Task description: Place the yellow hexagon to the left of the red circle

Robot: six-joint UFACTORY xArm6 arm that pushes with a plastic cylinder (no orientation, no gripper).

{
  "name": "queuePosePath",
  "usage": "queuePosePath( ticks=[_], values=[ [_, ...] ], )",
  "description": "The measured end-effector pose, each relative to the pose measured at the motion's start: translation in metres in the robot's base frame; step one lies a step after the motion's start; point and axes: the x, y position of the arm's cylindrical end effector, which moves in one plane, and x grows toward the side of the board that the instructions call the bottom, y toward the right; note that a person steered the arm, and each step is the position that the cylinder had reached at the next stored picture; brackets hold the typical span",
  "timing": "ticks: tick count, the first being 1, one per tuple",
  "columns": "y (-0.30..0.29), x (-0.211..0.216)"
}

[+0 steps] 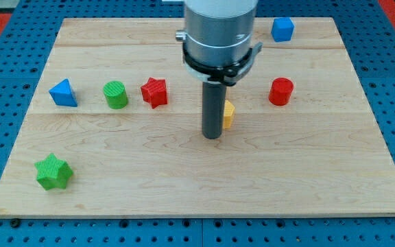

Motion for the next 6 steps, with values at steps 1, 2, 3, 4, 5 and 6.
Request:
queuePosePath(
  ticks=[1,2,3,4,5,6],
  values=[
    [-0.008,-0.009],
    [0.020,-0.021],
    [0.056,-0.026],
    [0.069,-0.033],
    [0.074,-0.052],
    [0.087,-0.061]
  ],
)
